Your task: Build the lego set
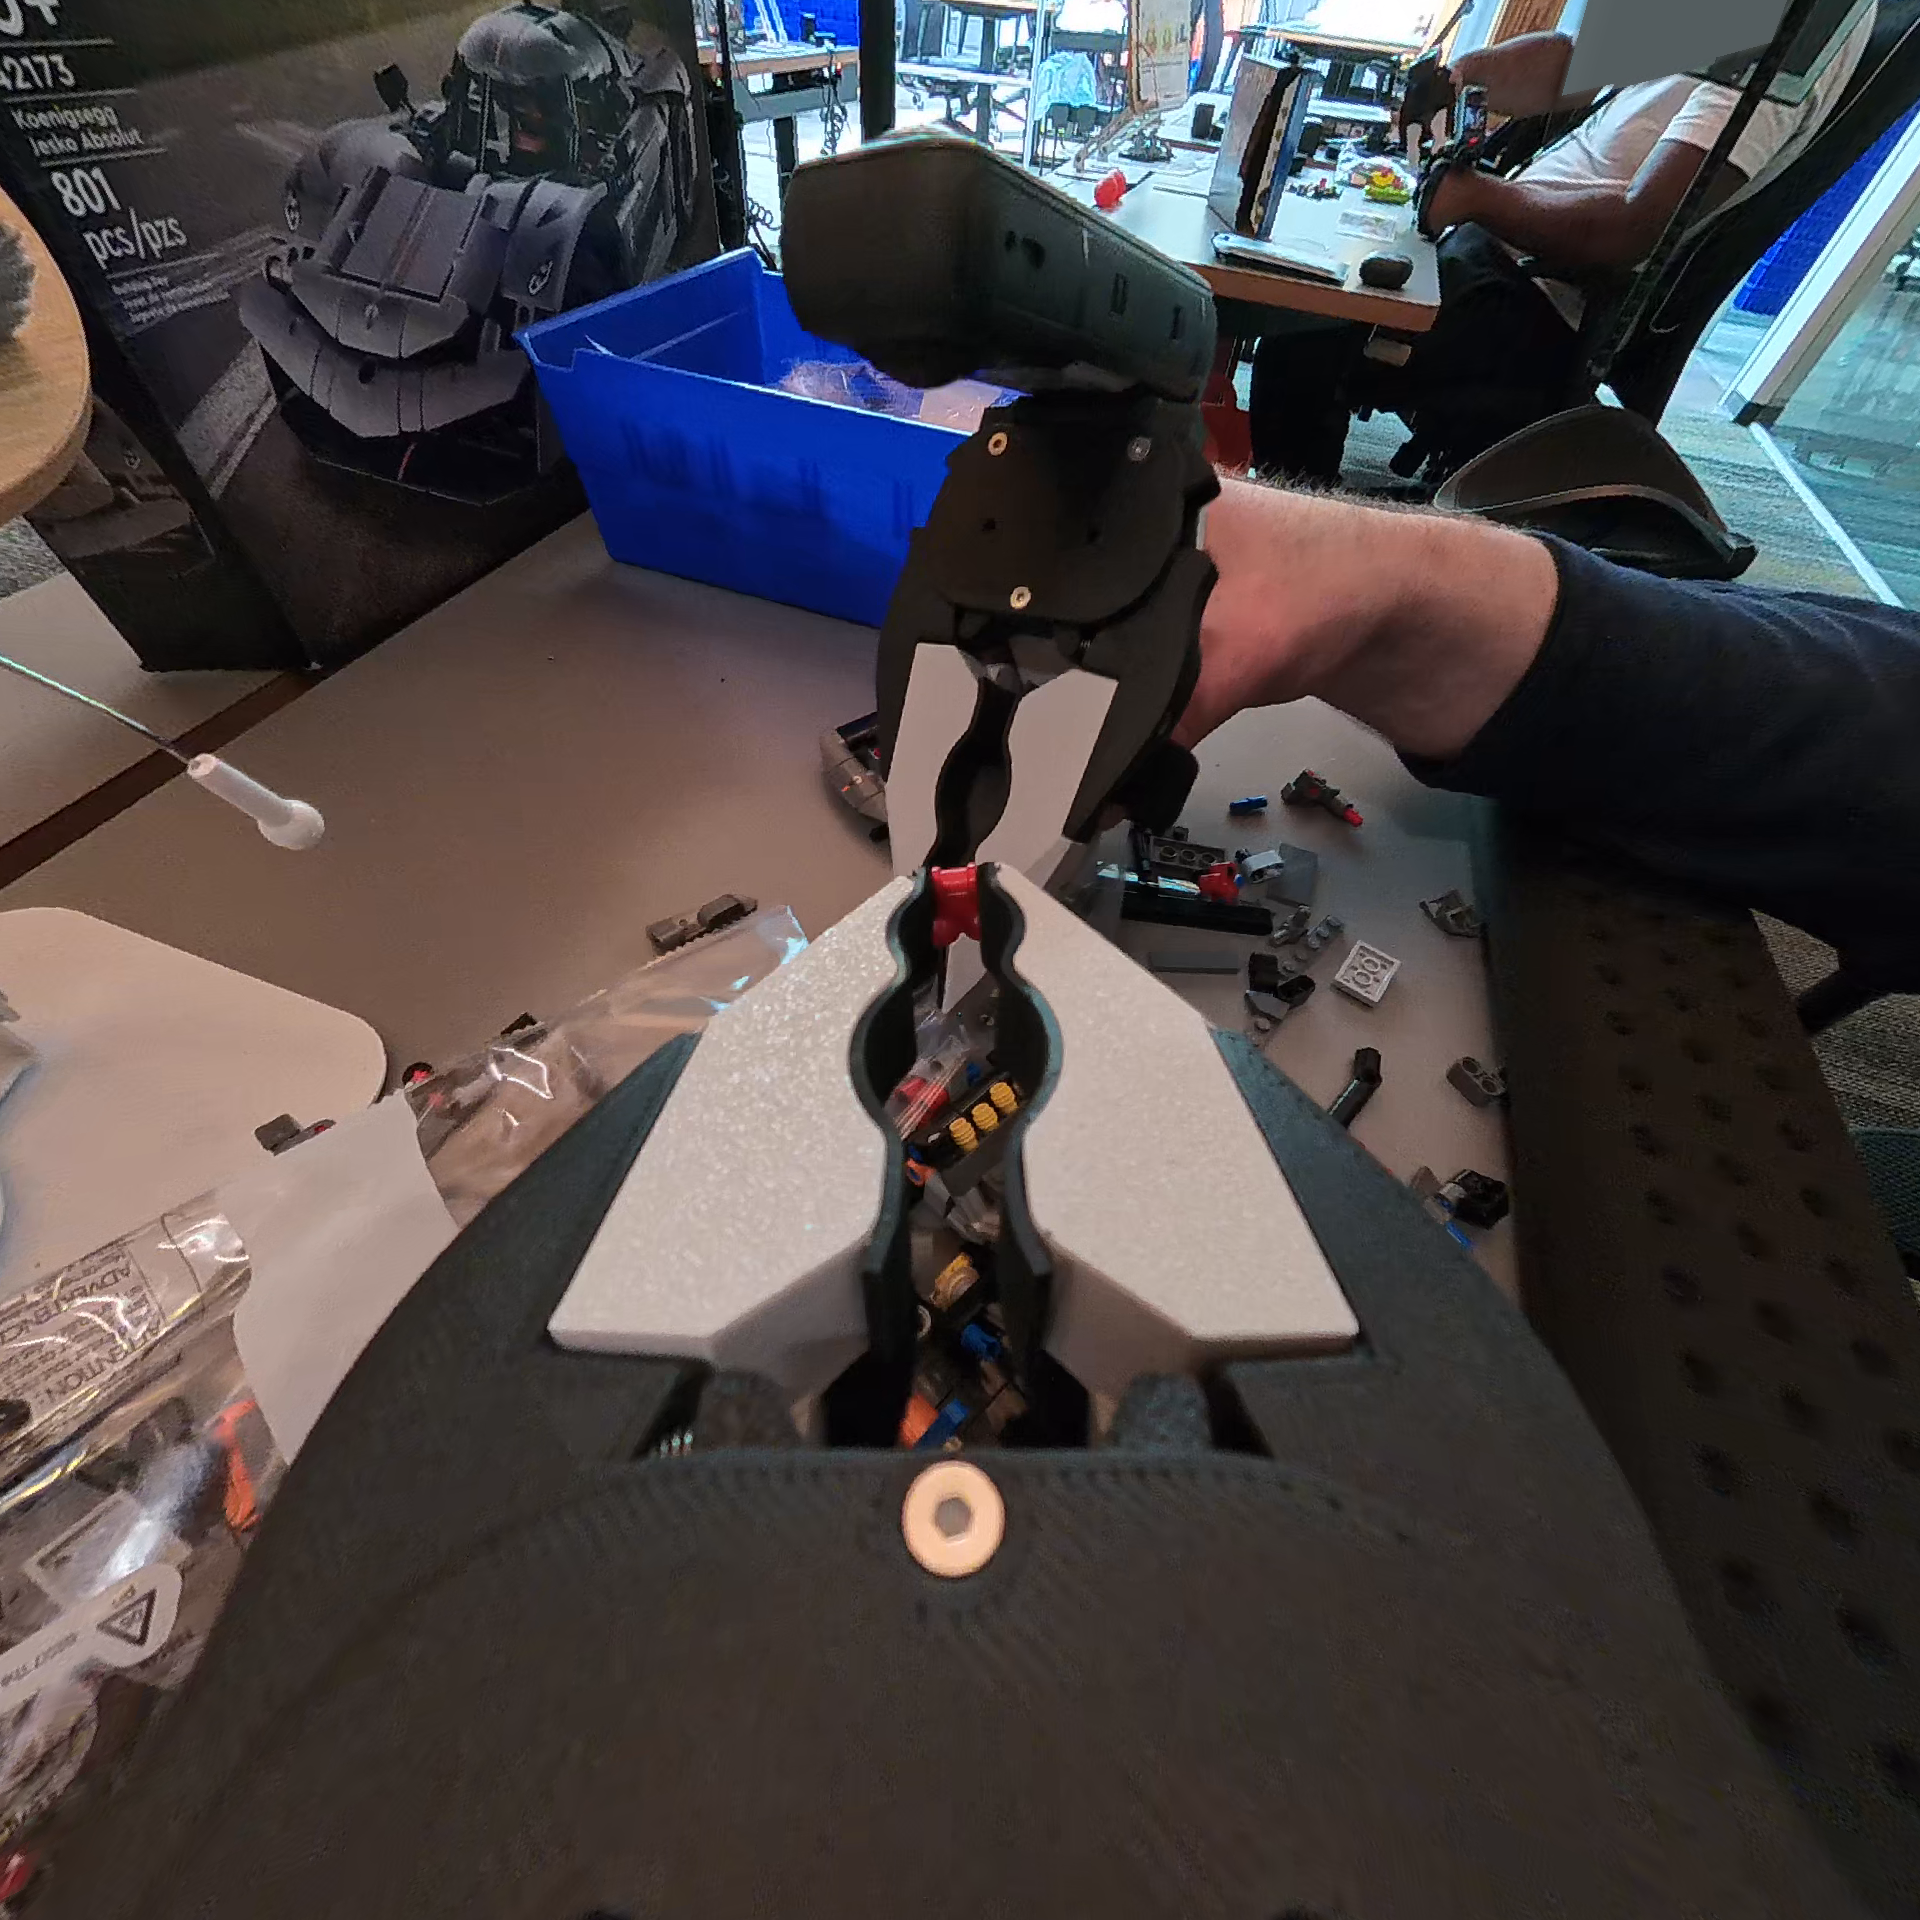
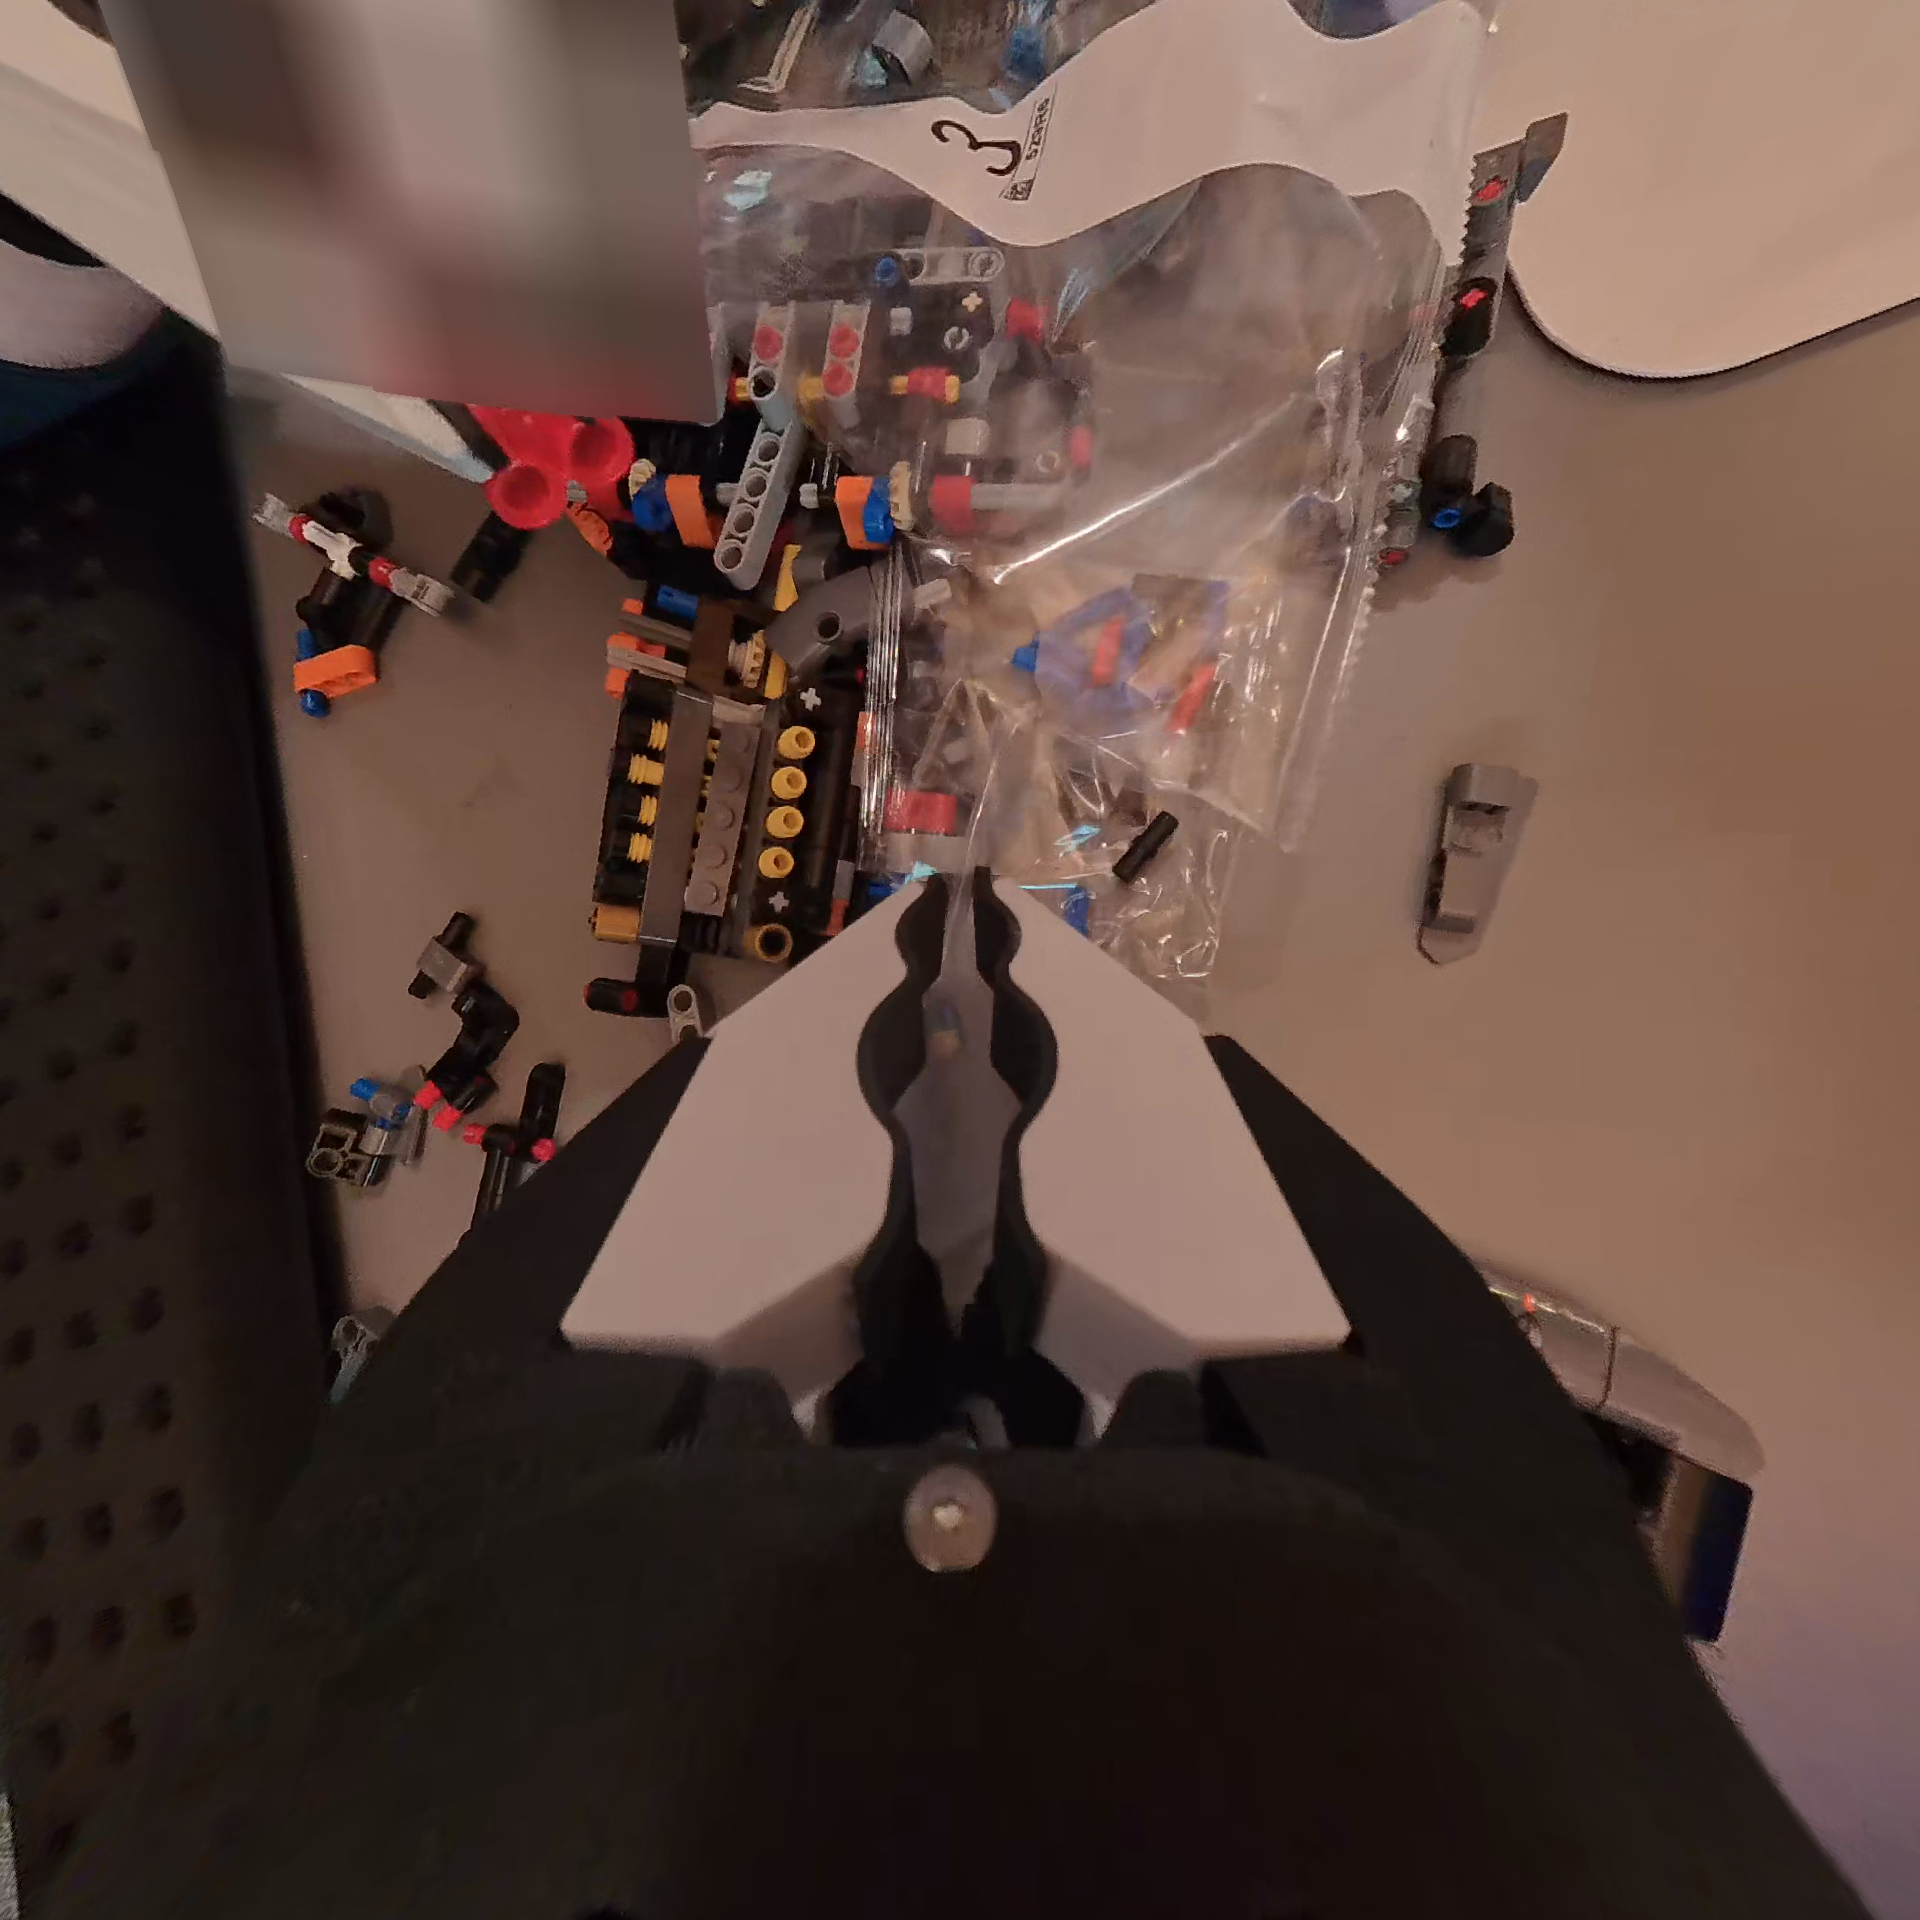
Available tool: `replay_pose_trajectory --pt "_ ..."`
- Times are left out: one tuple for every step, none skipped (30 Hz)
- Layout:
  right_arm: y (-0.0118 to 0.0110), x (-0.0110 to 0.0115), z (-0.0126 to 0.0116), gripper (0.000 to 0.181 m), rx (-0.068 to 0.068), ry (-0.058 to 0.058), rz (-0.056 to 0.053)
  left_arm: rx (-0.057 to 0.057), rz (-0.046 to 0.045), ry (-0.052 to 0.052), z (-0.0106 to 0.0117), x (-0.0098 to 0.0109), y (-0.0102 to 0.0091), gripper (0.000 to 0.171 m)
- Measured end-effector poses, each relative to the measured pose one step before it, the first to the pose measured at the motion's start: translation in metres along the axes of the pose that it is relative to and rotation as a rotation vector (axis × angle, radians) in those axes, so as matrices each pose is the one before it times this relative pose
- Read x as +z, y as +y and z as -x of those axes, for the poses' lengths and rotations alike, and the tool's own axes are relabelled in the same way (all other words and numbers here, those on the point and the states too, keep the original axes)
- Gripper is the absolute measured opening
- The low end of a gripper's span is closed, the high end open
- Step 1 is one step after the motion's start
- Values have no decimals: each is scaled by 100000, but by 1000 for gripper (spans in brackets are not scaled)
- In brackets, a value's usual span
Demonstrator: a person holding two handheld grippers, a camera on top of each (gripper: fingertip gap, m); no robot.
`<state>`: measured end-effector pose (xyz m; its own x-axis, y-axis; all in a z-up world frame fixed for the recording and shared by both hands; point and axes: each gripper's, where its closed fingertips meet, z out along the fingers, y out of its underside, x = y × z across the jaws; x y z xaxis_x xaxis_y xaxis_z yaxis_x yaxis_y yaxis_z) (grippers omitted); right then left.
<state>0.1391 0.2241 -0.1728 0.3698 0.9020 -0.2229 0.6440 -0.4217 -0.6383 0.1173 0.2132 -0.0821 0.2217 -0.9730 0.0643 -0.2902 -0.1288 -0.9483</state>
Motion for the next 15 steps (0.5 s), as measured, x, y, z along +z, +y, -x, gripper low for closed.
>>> replay_pose_trajectory --pt "16 -55 19 2 566 -333 -135 12 100 68 -12 15 18 5" --pt "7 -42 -31 3 346 33 -136 -14 143 70 -17 21 21 5" --pt "-70 -50 -81 4 -50 490 -499 -16 116 86 -6 19 28 5" --pt "-137 -115 -158 5 10 1155 -820 -54 59 133 -16 19 11 5" --pt "-192 -168 -111 7 33 867 -972 -101 87 147 -21 21 24 5" --pt "-248 -209 -3 7 -353 451 -1239 -73 86 127 -16 21 24 5" --pt "-334 -242 -78 8 -778 1219 -1704 -18 102 138 -14 16 17 5" --pt "-429 -270 -115 10 -1344 1873 -2042 10 177 201 -44 29 33 5" --pt "-476 -271 -73 13 -2268 2142 -1981 42 130 160 -37 29 17 5" --pt "-442 -246 -79 15 -2925 2744 -1408 22 128 163 -39 45 33 5" --pt "-388 -197 -55 16 -2842 2904 -887 -32 227 143 -21 42 44 5" --pt "-481 -171 111 18 -2897 1939 -1343 -21 237 126 -17 44 54 5" --pt "-628 -131 269 21 -3299 1176 -2290 -37 165 152 -32 45 36 5" --pt "-606 -94 360 21 -3521 707 -2262 6 66 148 -26 27 9 5" --pt "-519 -35 300 21 -3234 959 -1725 -13 80 80 -18 26 11 5"
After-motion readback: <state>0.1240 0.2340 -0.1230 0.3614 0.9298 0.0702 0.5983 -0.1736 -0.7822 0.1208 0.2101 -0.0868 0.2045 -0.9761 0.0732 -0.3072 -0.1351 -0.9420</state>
